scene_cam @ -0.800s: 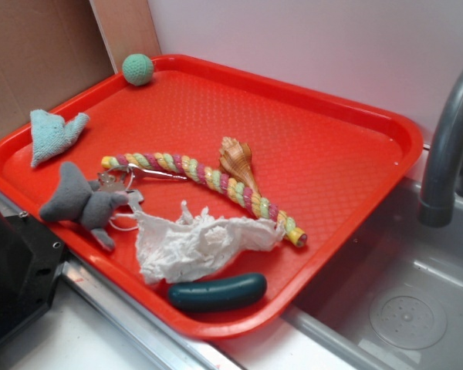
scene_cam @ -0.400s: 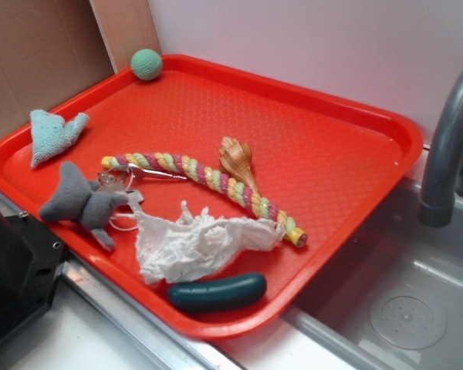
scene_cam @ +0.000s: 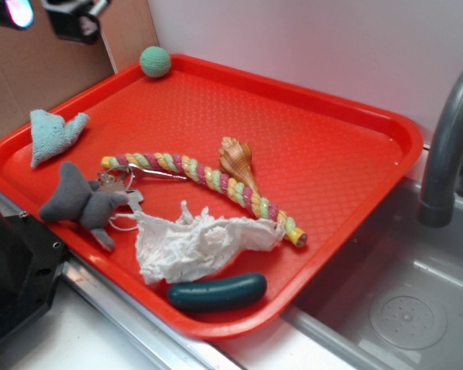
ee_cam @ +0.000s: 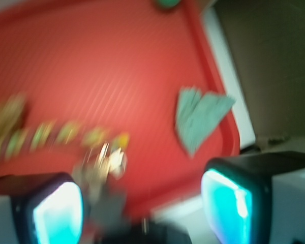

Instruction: Grab the blue cloth.

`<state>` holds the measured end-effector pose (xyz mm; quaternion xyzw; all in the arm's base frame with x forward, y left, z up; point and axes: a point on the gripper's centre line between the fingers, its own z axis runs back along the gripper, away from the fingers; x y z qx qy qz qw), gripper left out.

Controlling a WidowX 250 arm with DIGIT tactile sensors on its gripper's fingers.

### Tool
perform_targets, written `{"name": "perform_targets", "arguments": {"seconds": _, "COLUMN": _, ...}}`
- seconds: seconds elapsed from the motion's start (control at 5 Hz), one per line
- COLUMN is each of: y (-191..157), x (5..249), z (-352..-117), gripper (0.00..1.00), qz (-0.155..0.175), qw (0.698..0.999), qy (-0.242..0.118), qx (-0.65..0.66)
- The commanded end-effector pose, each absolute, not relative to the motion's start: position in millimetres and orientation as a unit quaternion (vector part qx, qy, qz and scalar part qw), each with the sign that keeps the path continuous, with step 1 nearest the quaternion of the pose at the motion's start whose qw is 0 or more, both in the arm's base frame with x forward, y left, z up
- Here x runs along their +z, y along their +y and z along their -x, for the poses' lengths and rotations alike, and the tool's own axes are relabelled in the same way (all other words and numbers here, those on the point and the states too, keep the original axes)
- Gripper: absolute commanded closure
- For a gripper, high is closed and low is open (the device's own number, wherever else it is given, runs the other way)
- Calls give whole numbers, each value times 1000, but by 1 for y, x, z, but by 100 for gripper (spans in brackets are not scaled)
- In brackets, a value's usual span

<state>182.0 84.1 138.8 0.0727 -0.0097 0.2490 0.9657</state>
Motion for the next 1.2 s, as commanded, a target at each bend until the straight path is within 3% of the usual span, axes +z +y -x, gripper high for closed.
{"name": "perform_targets", "arguments": {"seconds": 0.0, "y": 180, "x": 71, "z": -154, "gripper": 0, "qz": -76, "qw": 860, "qy": -101, "qx": 494}}
{"name": "perform_targets", "arguments": {"seconds": 0.2, "y": 171, "x": 54, "z": -130, "gripper": 0, "qz": -78, "qw": 800, "qy": -69, "qx": 590}}
{"name": "perform_targets", "arguments": {"seconds": 0.4, "y": 152, "x": 40, "z": -127, "gripper": 0, "qz": -53, "qw": 823, "qy": -48, "qx": 564}}
{"name": "perform_targets", "arguments": {"seconds": 0.6, "y": 130, "x": 41, "z": -136, "gripper": 0, "qz": -43, "qw": 844, "qy": -49, "qx": 533}}
{"name": "perform_targets", "arguments": {"seconds": 1.0, "y": 129, "x": 20, "z": -165, "gripper": 0, "qz": -70, "qw": 861, "qy": -40, "qx": 502}}
